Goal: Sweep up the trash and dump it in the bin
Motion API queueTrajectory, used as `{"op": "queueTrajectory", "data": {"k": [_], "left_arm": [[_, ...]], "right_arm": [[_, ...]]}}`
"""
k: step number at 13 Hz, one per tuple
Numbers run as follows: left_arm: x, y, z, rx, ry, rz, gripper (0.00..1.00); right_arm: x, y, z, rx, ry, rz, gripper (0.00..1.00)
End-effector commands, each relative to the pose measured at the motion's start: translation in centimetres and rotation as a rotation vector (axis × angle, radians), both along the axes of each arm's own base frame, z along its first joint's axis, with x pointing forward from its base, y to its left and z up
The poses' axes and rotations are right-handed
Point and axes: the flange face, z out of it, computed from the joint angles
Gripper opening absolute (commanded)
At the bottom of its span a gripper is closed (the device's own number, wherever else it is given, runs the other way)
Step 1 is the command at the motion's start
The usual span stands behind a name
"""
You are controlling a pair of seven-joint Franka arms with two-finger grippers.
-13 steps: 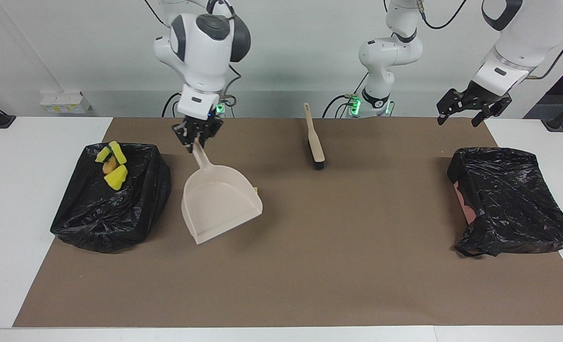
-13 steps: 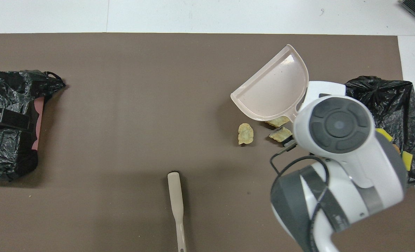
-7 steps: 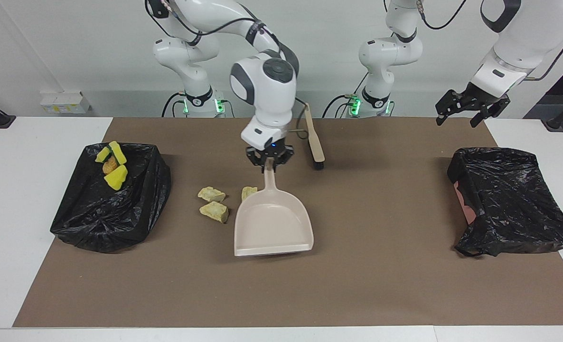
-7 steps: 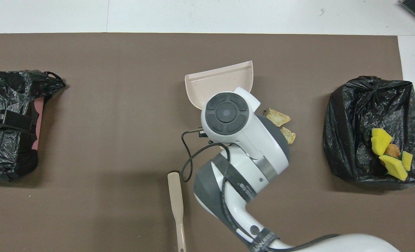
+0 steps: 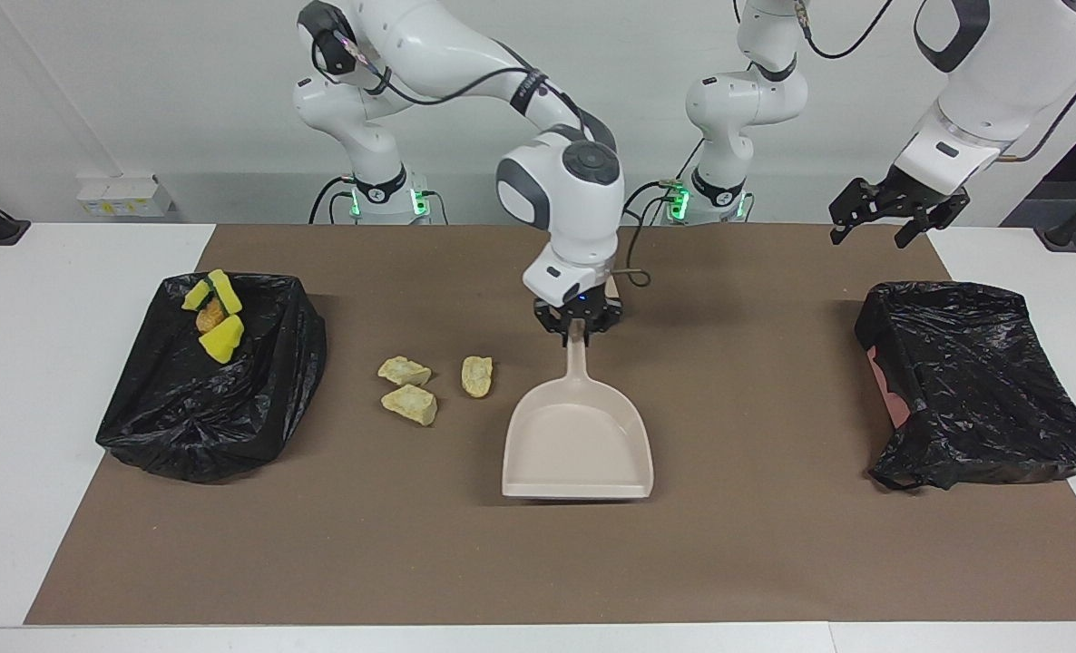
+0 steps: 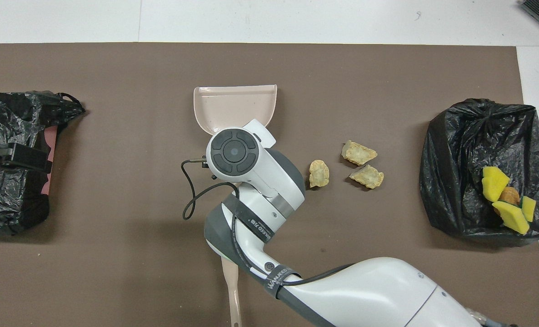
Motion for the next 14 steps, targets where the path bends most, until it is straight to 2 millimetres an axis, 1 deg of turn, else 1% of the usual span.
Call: {"op": "queueTrajectory", "data": {"k": [1, 2, 3, 4, 5, 6, 7, 10, 11, 12, 14], "left_arm": [[-0.4, -0.3, -0.3, 0.012, -0.012, -0.027, 1.00], [-0.2, -0.4, -0.6, 0.011, -0.009, -0.033, 1.00], [-0.1, -0.5, -0.9, 0.011, -0.007, -0.042, 1.00], [0.0, -0.8, -1.1, 0.009, -0.005, -0.047, 1.00], [0.2, -2.0, -1.6, 0.008, -0.010, -0.069, 1.00], [0.3, -2.6, -2.6, 0.008, -0.010, -0.079, 1.00], [0.5, -2.8, -3.6, 0.007, -0.013, -0.077, 1.00], [1.6, -5.1, -7.3, 0.002, -0.024, -0.119, 1.00], [2.4, -5.6, -8.6, -0.002, -0.024, -0.127, 1.00], [3.3, -7.1, -10.4, -0.006, -0.023, -0.149, 1.00], [4.6, -9.3, -13.1, -0.013, -0.030, -0.178, 1.00]], "right_arm": [[0.8, 0.6, 0.0, 0.037, 0.000, -0.029, 0.00], [0.6, 0.6, 0.1, 0.033, 0.007, -0.027, 0.14], [0.5, 0.7, 0.0, 0.025, -0.005, -0.018, 0.38], [-0.3, 0.7, -0.5, 0.010, 0.002, 0.003, 0.64], [-0.7, 0.4, 0.7, 0.006, -0.006, 0.008, 0.81], [-1.5, 0.1, 1.5, -0.003, -0.011, 0.020, 1.00], [-2.6, -0.3, 2.5, -0.015, -0.016, 0.039, 1.00], [-6.1, -1.8, 4.3, -0.056, -0.016, 0.082, 1.00], [-7.7, -2.3, 4.9, -0.074, -0.004, 0.088, 1.00], [-10.3, -2.3, 5.4, -0.098, 0.011, 0.115, 1.00], [-14.7, -1.7, 4.8, -0.076, 0.095, 0.122, 1.00]]}}
